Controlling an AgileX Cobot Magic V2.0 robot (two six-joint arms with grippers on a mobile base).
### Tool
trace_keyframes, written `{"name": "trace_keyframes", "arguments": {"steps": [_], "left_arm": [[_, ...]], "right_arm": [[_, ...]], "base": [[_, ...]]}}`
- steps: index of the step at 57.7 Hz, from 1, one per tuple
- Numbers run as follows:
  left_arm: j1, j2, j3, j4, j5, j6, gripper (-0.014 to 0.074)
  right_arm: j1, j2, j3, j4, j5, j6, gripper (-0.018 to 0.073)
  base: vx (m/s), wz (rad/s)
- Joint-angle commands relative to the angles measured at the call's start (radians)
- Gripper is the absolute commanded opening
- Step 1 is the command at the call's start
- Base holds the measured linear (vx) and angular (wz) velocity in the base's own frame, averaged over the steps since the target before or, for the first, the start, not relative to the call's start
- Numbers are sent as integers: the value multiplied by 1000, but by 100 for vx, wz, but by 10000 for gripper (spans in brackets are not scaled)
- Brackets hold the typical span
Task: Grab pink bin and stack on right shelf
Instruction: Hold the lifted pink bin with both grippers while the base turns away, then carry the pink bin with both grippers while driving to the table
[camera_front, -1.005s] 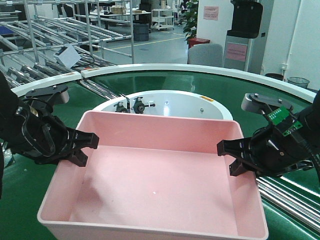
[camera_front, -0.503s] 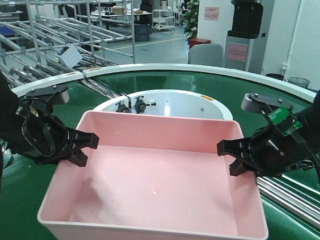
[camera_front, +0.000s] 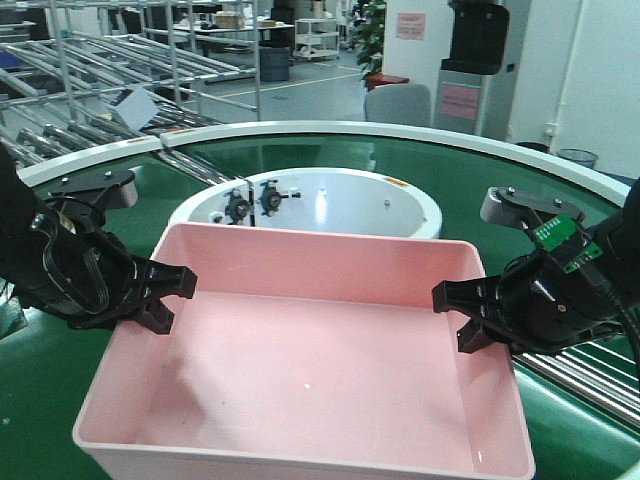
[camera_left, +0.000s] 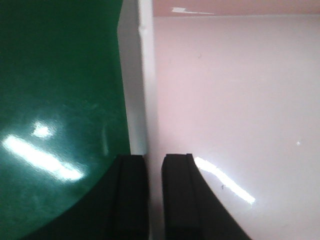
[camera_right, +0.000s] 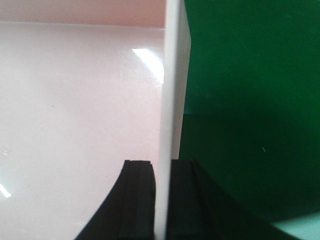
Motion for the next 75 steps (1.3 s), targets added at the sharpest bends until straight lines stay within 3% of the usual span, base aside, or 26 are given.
{"name": "trace_keyframes", "arguments": {"steps": [1, 29, 75], "left_arm": [[1, -50, -32, -34, -43, 2, -8], [1, -50, -32, -34, -41, 2, -8], [1, -50, -32, -33, -37, 2, -8]], "right_arm": [[-6, -45, -33, 7, -70, -16, -8], [-6, -45, -33, 7, -69, -16, -8], [-6, -45, -33, 8, -69, -16, -8]], "base": [[-23, -22], [-22, -41], [-10, -69]]}}
